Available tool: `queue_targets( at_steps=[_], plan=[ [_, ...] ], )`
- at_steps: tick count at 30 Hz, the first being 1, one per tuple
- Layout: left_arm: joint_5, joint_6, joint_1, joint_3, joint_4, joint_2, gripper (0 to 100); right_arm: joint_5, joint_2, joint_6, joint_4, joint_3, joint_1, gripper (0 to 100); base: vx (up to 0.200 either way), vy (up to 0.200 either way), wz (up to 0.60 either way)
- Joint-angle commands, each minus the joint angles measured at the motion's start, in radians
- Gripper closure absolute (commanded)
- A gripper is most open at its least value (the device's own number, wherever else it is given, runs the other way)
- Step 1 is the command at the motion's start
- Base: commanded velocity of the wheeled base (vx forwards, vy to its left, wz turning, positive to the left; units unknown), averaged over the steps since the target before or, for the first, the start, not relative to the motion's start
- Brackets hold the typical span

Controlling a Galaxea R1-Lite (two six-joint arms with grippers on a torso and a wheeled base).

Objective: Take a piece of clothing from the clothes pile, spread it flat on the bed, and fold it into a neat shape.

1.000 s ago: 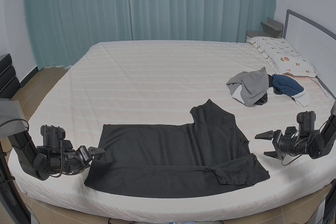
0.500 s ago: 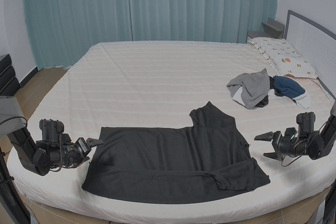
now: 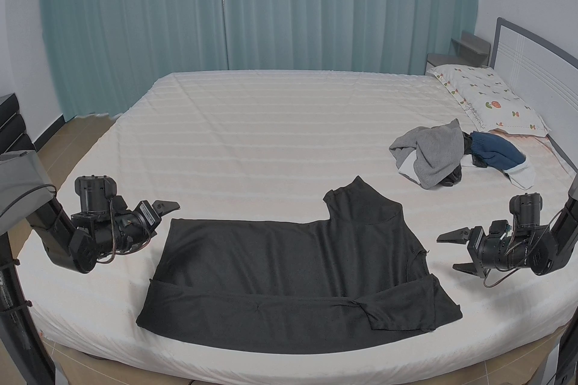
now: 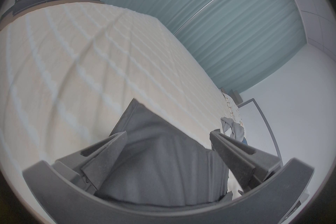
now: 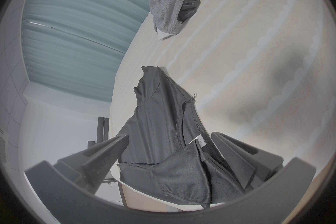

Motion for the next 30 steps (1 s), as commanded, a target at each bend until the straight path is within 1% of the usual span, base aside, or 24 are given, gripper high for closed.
queue_targets(
  at_steps=[1,2,3,6,11,15,22,23,30],
  plan=[
    [0.002,0.007,0.004,-0.172,0.023,0.177,0,-0.001,0.005,-0.002,-0.002,0.004,0.007,0,0.0,0.0,0.0],
    [0.002,0.007,0.004,-0.172,0.023,0.177,0,-0.001,0.005,-0.002,-0.002,0.004,0.007,0,0.0,0.0,0.0],
    [0.002,0.026,0.004,-0.218,0.033,0.214,0,-0.001,0.008,-0.004,0.0,0.006,0.009,0,0.0,0.0,0.0],
    [0.002,0.059,0.008,-0.275,0.033,0.266,0,-0.001,0.008,-0.004,0.0,0.004,0.012,0,0.0,0.0,0.0],
    [0.012,0.067,0.01,-0.367,0.017,0.358,0,-0.001,0.013,-0.01,0.0,0.004,0.015,0,0.0,0.0,0.0],
    [0.018,0.056,0.016,-0.376,0.017,0.364,0,-0.012,0.016,-0.008,-0.003,0.004,0.023,0,0.0,0.0,0.0],
    [0.018,0.058,0.015,-0.376,0.011,0.369,0,-0.015,-0.004,-0.008,-0.002,0.004,0.001,0,0.0,0.0,0.0],
    [0.018,0.058,0.015,-0.374,0.011,0.368,100,-0.015,-0.003,-0.008,-0.002,0.003,0.001,0,0.0,0.0,0.0],
    [0.018,0.059,0.013,-0.379,0.002,0.377,100,-0.016,0.005,-0.007,-0.003,-0.024,0.007,0,0.0,0.0,0.0]
  ],
)
